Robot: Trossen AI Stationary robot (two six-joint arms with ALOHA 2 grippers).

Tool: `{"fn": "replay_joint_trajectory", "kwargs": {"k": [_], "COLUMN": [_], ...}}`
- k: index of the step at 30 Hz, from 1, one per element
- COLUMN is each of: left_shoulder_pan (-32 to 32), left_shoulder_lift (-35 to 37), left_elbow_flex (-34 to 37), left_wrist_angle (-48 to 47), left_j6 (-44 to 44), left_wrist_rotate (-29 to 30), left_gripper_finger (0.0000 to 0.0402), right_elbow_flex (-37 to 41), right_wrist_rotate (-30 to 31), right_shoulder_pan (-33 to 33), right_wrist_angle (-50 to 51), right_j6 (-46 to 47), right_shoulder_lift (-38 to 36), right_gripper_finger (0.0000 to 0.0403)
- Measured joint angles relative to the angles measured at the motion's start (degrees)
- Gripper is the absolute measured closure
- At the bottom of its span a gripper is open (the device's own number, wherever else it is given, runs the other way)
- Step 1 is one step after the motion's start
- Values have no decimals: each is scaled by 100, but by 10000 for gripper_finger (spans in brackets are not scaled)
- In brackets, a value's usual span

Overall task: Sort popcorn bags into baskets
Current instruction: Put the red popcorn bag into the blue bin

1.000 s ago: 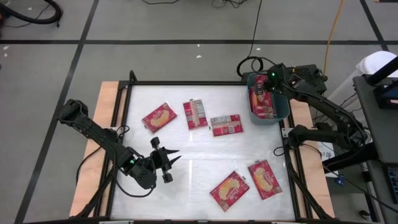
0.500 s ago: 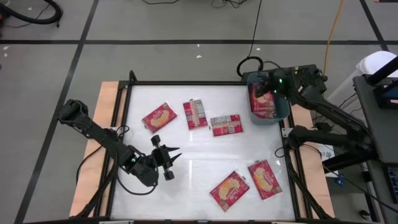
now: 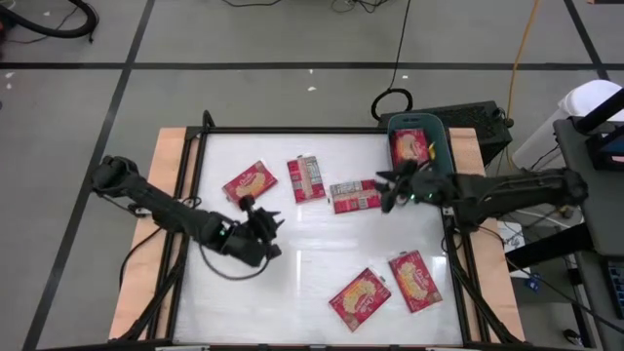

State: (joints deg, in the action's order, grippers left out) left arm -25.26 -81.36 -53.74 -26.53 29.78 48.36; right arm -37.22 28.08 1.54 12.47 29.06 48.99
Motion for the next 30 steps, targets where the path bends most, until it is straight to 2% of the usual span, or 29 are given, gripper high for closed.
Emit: {"fn": "replay_joint_trajectory", "kwargs": {"k": [4, 8, 12, 15, 19, 27, 30], "left_shoulder_pan": [520, 1068, 1514, 1795, 2230, 3036, 3276], "left_shoulder_lift": [0, -1, 0, -1, -2, -2, -2], "left_elbow_flex": [0, 1, 207, 489, 901, 1685, 1856], "left_wrist_angle": [-826, -1500, -1478, -1050, -183, 1652, 1912], "left_j6": [534, 908, 802, 338, -139, -1350, -1384], "left_wrist_rotate": [-58, -262, -469, -514, -659, -1395, -1610], "left_gripper_finger": [270, 226, 176, 150, 139, 164, 172], "right_elbow_flex": [252, 511, 524, 525, 526, 526, 526], "right_wrist_rotate": [203, 197, 197, 177, 195, 192, 188], "right_shoulder_pan": [756, 1296, 1591, 1744, 1890, 1925, 1928], "right_wrist_angle": [-1274, -2924, -4051, -4673, -5084, -5142, -5149], "right_j6": [-514, -1192, -1381, -1505, -1663, -1663, -1666], "right_shoulder_lift": [648, 1491, 2279, 2788, 3193, 3345, 3343], "right_gripper_finger": [222, 222, 222, 222, 222, 222, 222]}}
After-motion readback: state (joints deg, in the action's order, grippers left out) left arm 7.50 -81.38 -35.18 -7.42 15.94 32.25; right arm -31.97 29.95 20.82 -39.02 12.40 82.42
